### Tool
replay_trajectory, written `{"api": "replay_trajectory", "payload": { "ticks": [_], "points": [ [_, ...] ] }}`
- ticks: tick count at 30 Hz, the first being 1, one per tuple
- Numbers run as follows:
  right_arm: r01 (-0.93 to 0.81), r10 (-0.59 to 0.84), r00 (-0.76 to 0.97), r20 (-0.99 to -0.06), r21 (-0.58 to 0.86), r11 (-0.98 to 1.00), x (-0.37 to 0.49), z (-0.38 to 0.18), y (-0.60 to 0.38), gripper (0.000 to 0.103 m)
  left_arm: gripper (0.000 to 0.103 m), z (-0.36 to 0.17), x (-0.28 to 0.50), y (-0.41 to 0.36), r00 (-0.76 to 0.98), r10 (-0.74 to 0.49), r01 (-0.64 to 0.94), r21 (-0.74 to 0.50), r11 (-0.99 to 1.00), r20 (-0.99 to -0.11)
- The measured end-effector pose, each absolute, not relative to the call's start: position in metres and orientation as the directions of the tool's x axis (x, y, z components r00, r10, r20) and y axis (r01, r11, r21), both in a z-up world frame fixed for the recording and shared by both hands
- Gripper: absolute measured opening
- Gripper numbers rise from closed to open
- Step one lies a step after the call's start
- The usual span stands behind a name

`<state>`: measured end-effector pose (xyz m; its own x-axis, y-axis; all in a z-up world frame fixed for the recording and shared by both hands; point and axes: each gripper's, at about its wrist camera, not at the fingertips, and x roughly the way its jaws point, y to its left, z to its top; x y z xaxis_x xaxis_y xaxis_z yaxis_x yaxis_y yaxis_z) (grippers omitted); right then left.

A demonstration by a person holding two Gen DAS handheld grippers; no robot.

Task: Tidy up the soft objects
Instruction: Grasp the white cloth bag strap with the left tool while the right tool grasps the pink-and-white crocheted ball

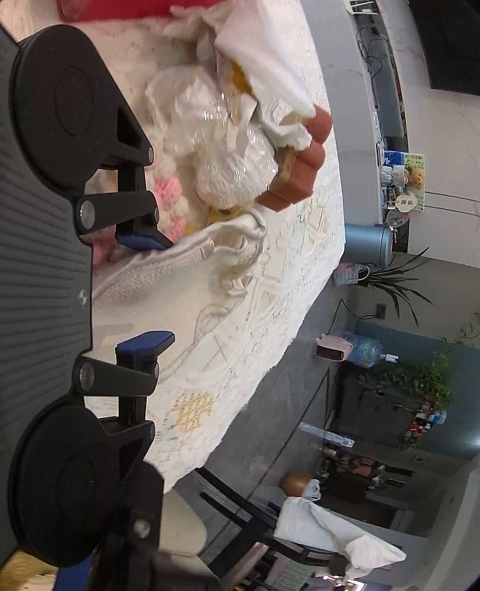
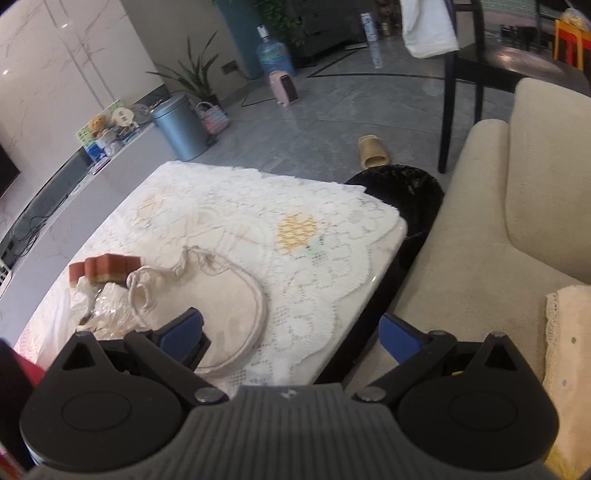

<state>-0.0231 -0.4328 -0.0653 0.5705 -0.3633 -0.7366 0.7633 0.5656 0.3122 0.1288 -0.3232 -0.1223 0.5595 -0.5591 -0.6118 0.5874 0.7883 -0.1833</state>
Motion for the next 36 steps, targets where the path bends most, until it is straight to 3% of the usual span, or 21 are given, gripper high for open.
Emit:
{"api": "replay_trajectory", "payload": {
  "ticks": [2, 4, 5, 6, 10, 17, 22, 26, 36],
  "points": [
    [0.767, -0.366, 0.574, -0.733, 0.324, 0.553, -0.024, -0.066, -0.435, 0.1, 0.05, -0.125, 0.133, -0.325, 0.546, -0.582, 0.593, -0.213, 0.777, -0.603],
    [0.764, -0.359, 0.584, -0.728, 0.343, 0.546, -0.026, -0.067, -0.438, 0.1, 0.038, -0.128, 0.136, -0.324, 0.535, -0.596, 0.585, -0.246, 0.773, -0.598],
    [0.756, -0.346, 0.595, -0.726, 0.358, 0.548, -0.026, -0.068, -0.439, 0.1, 0.017, -0.129, 0.137, -0.324, 0.531, -0.592, 0.577, -0.253, 0.777, -0.607],
    [0.744, -0.329, 0.607, -0.724, 0.37, 0.557, -0.026, -0.069, -0.439, 0.1, 0.007, -0.13, 0.135, -0.324, 0.532, -0.576, 0.567, -0.244, 0.787, -0.621],
    [0.738, -0.326, 0.601, -0.73, 0.35, 0.577, -0.021, -0.072, -0.436, 0.101, 0.006, -0.122, 0.12, -0.318, 0.578, -0.584, 0.598, -0.191, 0.779, -0.57],
    [0.67, -0.267, 0.626, -0.733, 0.33, 0.665, -0.011, -0.071, -0.425, 0.1, 0.006, -0.089, 0.071, -0.295, 0.765, -0.409, 0.54, 0.151, 0.828, -0.497],
    [0.63, -0.256, 0.644, -0.721, 0.31, 0.712, -0.011, -0.066, -0.413, 0.1, 0.006, -0.07, 0.058, -0.256, 0.775, -0.319, 0.405, 0.041, 0.913, -0.545],
    [0.619, -0.243, 0.683, -0.689, 0.37, 0.692, -0.014, -0.064, -0.414, 0.1, 0.006, -0.061, 0.048, -0.235, 0.772, -0.269, 0.35, 0.031, 0.936, -0.576],
    [0.502, -0.161, 0.671, -0.724, 0.283, 0.817, 0.033, -0.078, -0.366, 0.1, 0.006, -0.059, 0.032, -0.185, 0.715, -0.263, 0.285, -0.073, 0.956, -0.648]
  ]
}}
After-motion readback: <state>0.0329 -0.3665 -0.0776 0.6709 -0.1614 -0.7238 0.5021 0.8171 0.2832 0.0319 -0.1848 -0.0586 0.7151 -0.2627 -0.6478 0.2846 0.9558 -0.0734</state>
